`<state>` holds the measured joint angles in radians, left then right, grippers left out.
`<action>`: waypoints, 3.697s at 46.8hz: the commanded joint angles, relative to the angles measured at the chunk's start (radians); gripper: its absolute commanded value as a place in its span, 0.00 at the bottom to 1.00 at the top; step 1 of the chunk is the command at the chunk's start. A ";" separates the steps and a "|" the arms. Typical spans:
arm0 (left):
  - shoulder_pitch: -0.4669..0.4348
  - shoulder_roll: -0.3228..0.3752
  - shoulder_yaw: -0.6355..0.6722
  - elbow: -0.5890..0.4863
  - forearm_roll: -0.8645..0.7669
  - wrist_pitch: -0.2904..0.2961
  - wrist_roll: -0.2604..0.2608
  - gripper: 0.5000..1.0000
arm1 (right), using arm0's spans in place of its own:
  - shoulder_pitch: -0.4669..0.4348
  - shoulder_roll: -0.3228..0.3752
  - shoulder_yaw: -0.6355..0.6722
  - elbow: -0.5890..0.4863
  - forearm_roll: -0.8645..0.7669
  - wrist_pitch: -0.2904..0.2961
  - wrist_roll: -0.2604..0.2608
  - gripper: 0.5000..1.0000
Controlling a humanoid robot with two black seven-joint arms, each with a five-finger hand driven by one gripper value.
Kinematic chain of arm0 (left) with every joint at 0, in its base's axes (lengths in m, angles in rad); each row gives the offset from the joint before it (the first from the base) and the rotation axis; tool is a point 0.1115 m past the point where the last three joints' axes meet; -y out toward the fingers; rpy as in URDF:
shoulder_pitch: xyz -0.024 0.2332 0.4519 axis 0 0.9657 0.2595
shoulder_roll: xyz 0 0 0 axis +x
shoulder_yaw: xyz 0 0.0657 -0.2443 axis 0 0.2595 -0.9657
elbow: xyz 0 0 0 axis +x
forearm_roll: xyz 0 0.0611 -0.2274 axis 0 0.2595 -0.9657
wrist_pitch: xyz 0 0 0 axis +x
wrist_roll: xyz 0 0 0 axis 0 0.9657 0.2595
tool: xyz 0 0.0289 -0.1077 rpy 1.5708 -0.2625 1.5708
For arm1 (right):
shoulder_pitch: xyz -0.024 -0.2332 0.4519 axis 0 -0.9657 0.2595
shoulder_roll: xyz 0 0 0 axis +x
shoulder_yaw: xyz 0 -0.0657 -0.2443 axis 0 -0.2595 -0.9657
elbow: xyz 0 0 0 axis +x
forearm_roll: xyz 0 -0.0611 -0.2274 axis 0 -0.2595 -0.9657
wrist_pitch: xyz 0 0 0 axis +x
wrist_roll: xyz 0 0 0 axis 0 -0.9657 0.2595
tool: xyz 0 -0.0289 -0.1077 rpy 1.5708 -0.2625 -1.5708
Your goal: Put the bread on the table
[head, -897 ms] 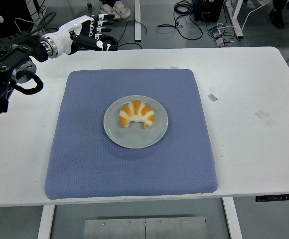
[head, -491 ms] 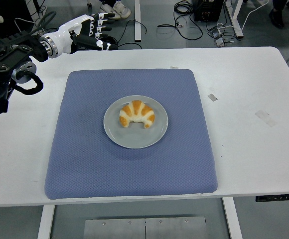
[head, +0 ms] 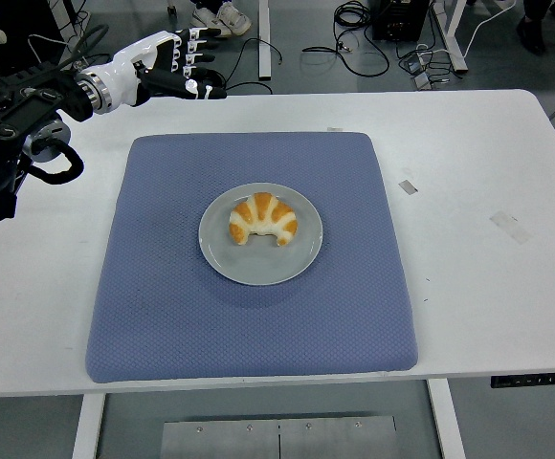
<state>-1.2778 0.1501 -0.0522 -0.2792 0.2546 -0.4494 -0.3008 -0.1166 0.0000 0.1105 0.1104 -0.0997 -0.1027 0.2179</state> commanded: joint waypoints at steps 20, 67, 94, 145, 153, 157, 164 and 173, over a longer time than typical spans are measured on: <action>0.000 0.000 0.000 0.000 0.000 0.000 -0.001 0.96 | 0.000 0.000 0.001 0.000 0.000 0.000 0.000 1.00; 0.003 0.002 0.000 0.000 0.000 0.000 -0.001 0.96 | 0.000 0.000 0.001 0.000 0.000 0.000 0.000 1.00; -0.003 0.000 0.005 0.000 0.003 0.000 0.000 0.95 | 0.000 0.000 0.000 0.000 0.000 0.000 0.000 1.00; -0.038 -0.069 0.018 -0.017 0.067 0.034 -0.004 0.95 | 0.000 0.000 0.001 0.000 0.000 0.000 0.000 1.00; -0.048 -0.083 0.032 -0.069 0.163 0.028 -0.004 0.94 | 0.000 0.000 0.000 0.000 0.000 0.000 0.000 1.00; -0.058 -0.069 0.048 -0.161 0.227 0.025 -0.006 0.94 | 0.000 0.000 0.000 0.000 0.000 0.000 0.000 1.00; -0.069 -0.009 0.058 -0.313 0.334 0.023 -0.027 0.94 | 0.000 0.000 0.000 0.000 0.000 0.000 0.000 1.00; -0.069 0.023 0.060 -0.374 0.423 0.023 -0.027 0.94 | 0.000 0.000 0.000 0.000 0.000 0.000 0.000 1.00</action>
<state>-1.3484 0.1699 0.0087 -0.6509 0.6469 -0.4268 -0.3285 -0.1165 0.0000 0.1103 0.1105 -0.0997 -0.1028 0.2179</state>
